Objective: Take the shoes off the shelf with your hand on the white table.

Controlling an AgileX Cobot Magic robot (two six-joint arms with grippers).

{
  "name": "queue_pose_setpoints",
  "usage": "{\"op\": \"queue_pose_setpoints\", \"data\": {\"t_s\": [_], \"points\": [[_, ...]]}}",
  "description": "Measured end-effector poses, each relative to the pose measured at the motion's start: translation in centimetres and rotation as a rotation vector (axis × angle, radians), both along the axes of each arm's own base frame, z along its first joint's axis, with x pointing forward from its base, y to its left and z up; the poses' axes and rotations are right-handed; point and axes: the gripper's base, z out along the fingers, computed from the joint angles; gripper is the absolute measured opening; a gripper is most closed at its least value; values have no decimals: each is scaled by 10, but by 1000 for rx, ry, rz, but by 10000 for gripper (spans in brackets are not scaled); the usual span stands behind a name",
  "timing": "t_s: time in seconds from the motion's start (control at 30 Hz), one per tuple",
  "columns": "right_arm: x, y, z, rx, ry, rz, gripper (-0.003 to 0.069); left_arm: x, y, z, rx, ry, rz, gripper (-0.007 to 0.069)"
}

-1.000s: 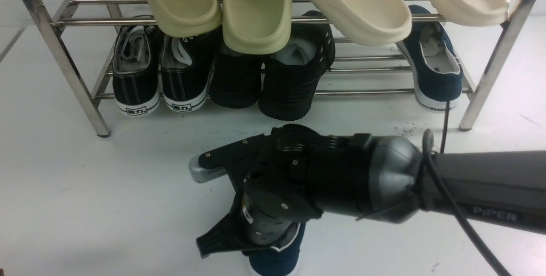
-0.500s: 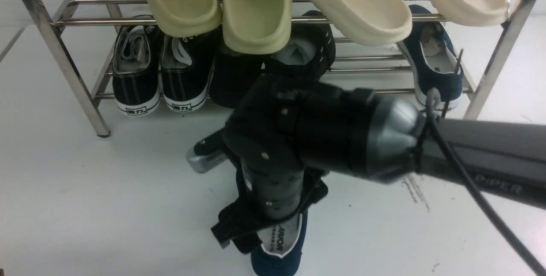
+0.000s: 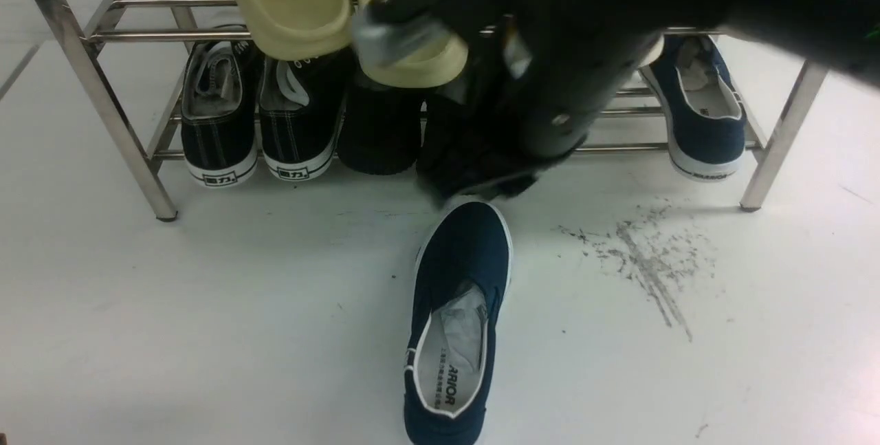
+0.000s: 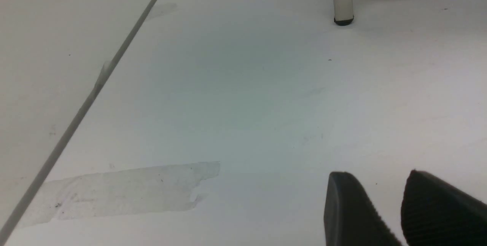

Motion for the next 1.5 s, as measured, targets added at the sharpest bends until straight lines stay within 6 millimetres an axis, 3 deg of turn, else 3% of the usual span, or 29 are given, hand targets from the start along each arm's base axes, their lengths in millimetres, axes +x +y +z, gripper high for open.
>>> {"op": "queue_pose_setpoints", "data": {"t_s": [0.1, 0.13, 0.2, 0.23, 0.37, 0.53, 0.6, 0.67, 0.77, 0.9, 1.03, 1.2, 1.5], "points": [[9, -31, 3, 1, 5, -99, 12, 0, 0, 0, 0, 0, 0, 242], [18, -52, -7, -32, 29, -170, -11, 0, 0, 0, 0, 0, 0, 242], [22, -64, -15, -53, 49, -210, -13, 0, 0, 0, 0, 0, 0, 242], [30, -81, -31, -90, 94, -276, -14, 0, 0, 0, 0, 0, 0, 242], [47, -116, -66, -98, 146, -433, -13, 0, 0, 0, 0, 0, 0, 242], [68, -142, -72, 4, 68, -560, 20, 0, 0, 0, 0, 0, 0, 242], [72, -145, -72, 17, 40, -568, 48, 0, 0, 0, 0, 0, 0, 242], [79, -144, -69, 44, -30, -556, 159, 0, 0, 0, 0, 0, 0, 242], [85, -143, -70, 51, -84, -538, 267, 0, 0, 0, 0, 0, 0, 242], [101, -140, -85, 18, -134, -506, 498, 0, 0, 0, 0, 0, 0, 242], [115, -138, -103, -33, -173, -483, 603, 0, 0, 0, 0, 0, 0, 242], [123, -137, -110, -49, -209, -472, 604, 0, 0, 0, 0, 0, 0, 242], [132, -135, -113, -36, -286, -465, 471, 0, 0, 0, 0, 0, 0, 242]]}}
